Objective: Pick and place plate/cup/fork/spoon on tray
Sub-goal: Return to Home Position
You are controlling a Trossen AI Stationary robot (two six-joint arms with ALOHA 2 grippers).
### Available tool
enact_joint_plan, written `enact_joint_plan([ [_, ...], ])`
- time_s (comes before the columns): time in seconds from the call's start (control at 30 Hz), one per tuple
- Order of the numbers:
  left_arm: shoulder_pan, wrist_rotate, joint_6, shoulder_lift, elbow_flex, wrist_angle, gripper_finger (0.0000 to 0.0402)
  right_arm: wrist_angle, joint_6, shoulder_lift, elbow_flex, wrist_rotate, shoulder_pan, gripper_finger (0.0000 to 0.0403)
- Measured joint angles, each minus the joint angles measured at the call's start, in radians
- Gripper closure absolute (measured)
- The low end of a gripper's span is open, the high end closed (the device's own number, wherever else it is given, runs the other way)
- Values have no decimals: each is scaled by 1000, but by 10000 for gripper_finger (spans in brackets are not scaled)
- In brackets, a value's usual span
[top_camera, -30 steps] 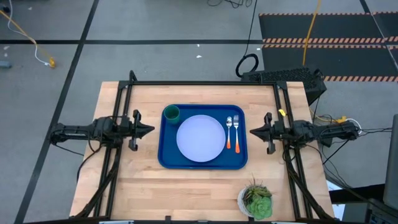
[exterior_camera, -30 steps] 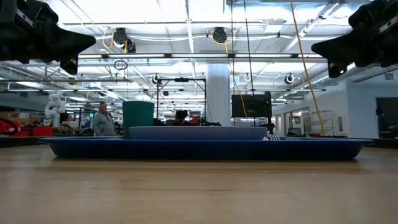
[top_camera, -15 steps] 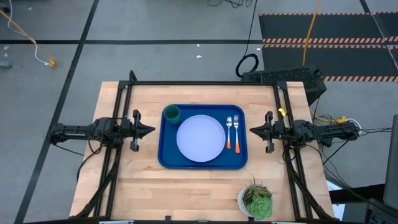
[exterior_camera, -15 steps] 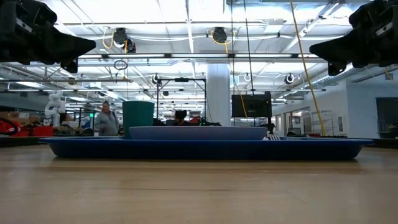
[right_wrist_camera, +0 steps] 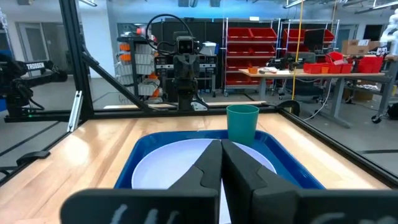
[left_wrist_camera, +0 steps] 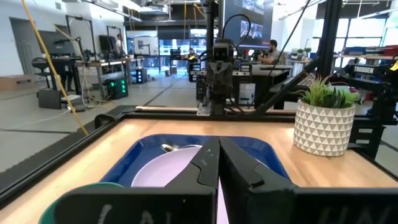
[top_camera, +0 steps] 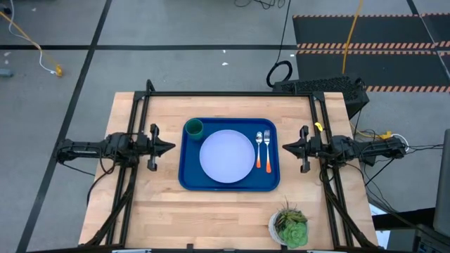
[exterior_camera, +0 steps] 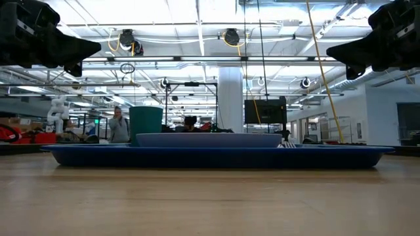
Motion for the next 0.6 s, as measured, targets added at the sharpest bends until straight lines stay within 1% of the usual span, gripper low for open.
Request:
enact_joint_plan([
  [0.6,0,-1,0,0,0,0,396,6,0,0,0,0,0,403],
])
